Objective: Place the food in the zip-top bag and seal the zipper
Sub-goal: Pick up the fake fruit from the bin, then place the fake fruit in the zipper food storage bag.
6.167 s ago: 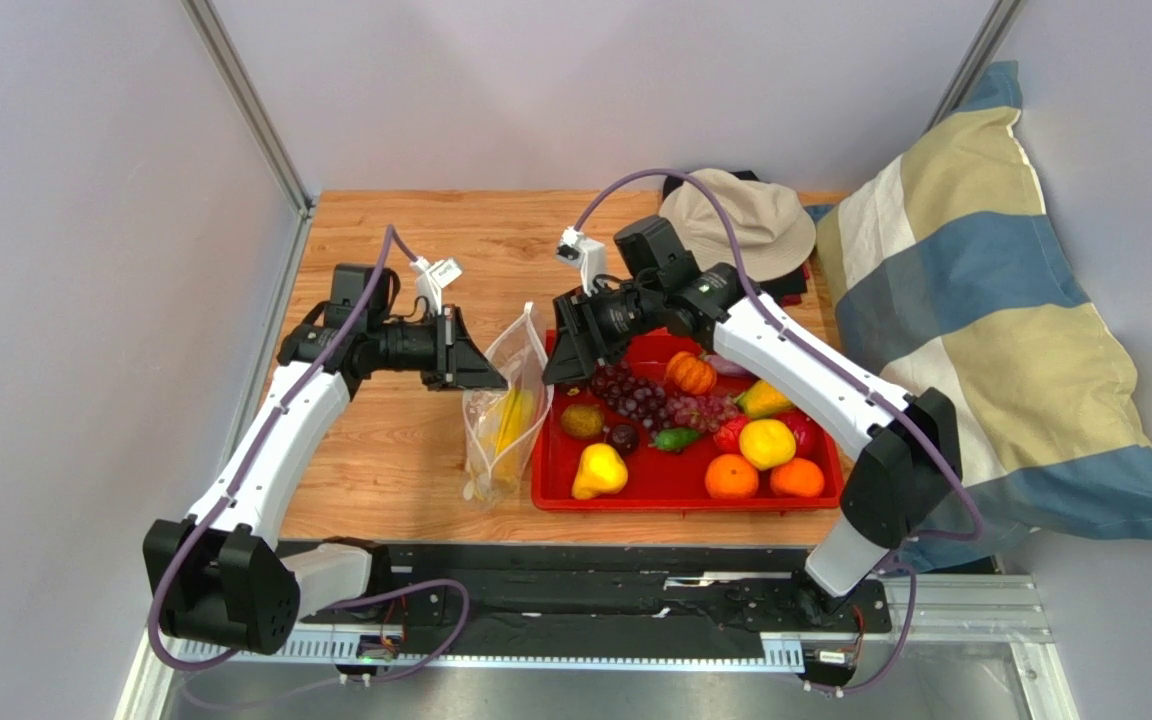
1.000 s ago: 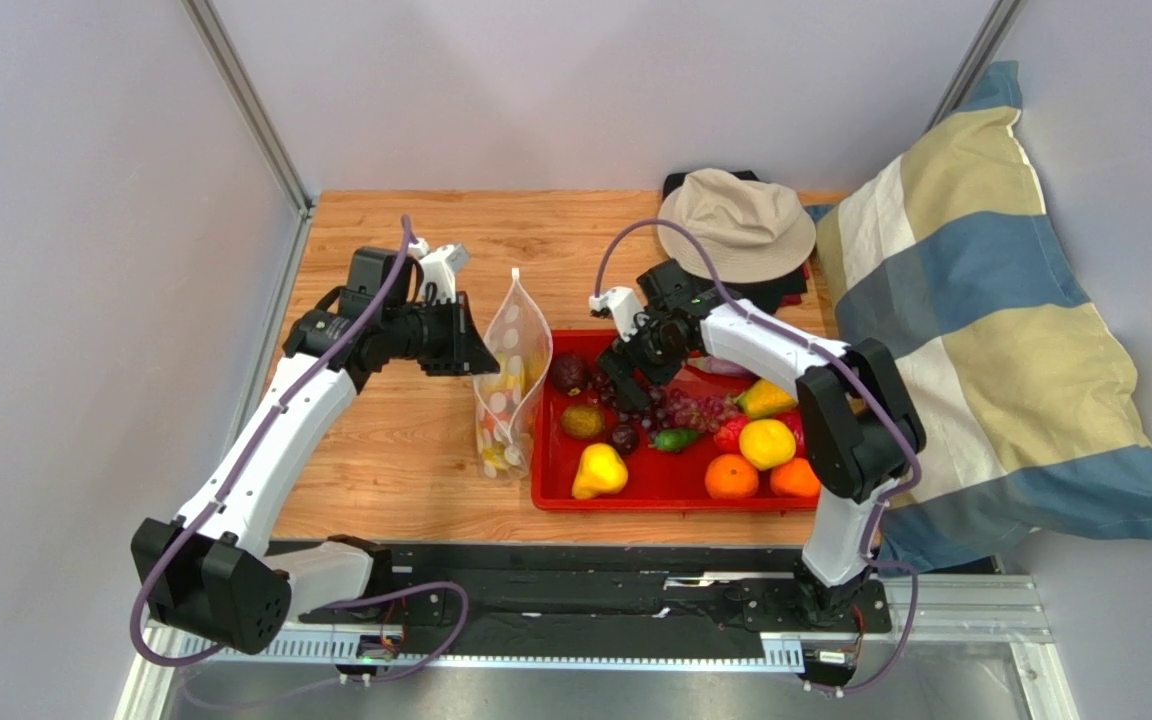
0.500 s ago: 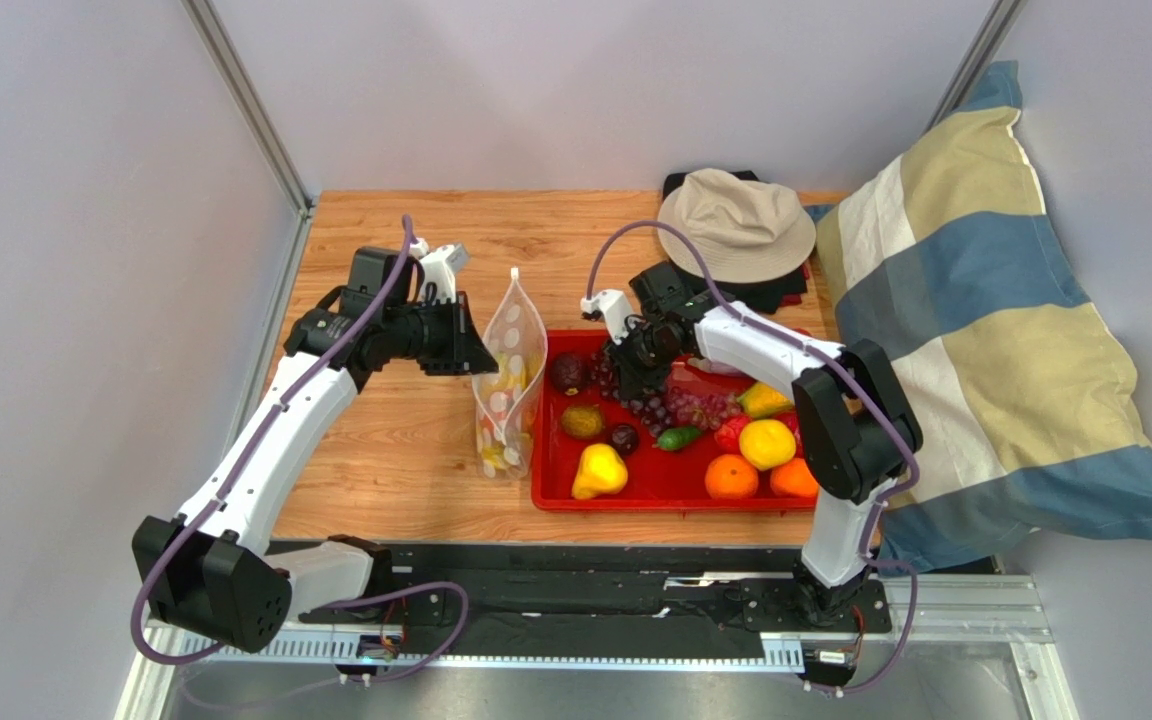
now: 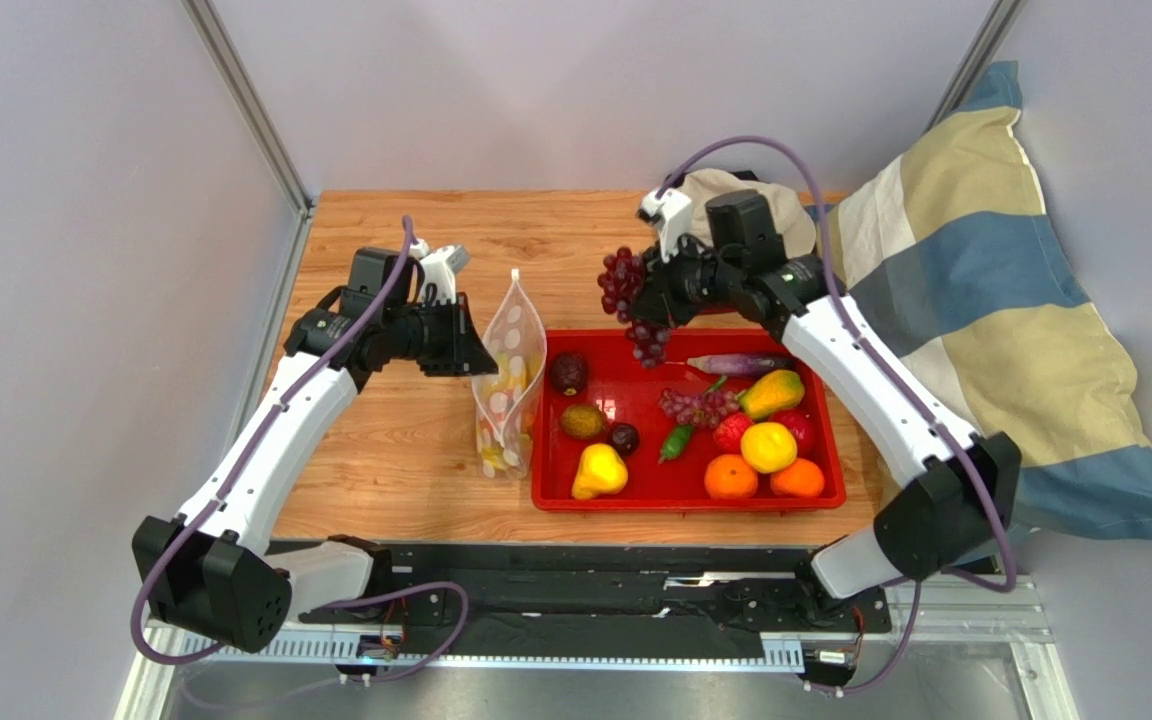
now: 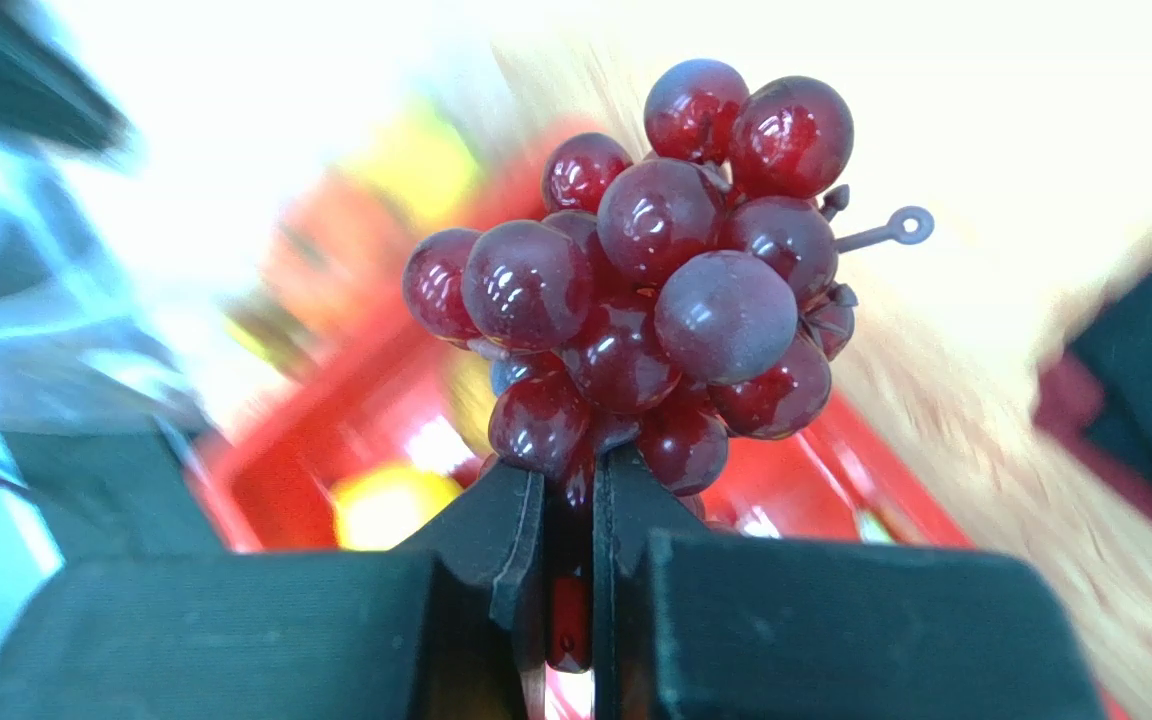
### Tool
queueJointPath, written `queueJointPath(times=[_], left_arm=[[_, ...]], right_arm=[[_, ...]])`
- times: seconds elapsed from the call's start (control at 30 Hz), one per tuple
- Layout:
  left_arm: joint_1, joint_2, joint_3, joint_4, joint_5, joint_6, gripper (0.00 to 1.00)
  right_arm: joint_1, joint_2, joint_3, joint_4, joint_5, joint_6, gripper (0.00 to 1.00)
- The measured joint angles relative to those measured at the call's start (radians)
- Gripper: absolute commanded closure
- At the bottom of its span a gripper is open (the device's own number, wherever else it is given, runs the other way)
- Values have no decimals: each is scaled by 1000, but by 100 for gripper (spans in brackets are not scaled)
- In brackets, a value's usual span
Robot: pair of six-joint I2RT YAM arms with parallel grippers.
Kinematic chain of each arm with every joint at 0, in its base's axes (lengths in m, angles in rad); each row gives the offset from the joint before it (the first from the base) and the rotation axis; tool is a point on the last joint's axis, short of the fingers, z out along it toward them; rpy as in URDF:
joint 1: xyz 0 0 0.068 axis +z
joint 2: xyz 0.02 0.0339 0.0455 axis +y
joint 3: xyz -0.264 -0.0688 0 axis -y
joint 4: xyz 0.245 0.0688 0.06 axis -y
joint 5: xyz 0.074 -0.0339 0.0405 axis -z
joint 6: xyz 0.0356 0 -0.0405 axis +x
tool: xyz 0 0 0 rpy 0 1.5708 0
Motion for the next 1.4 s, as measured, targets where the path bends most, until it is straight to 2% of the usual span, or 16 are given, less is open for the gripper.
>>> queueJointPath(times=[0.2,0.5,0.73,0.9,1.07,1.2,1.3,1.4], left_arm=[[0,0,0,0,0,0,100],[0,0,0,1,5,0,100],[0,-2,0,0,19,-4,100],[0,-13,4,-5,25,-3,100],[0,-25,24,-14,31,-4,100],[0,-26,49,-13,53,-3,100],[0,-25,61,-12,71,0,100],[0,-25,62,-14,76,0,100]], right_arm=[[19,-75,80,198,-73,219,100],[195,-7,145,568,-78,486,100],[298,8,-24,771,-48,510,100],[304,8,-191,766,-37,425,100],[303,6,-225,655,-38,306,100],[303,7,-200,545,-43,235,100],[303,42,-119,431,-52,199,100],[303,103,-21,341,-69,178,89]])
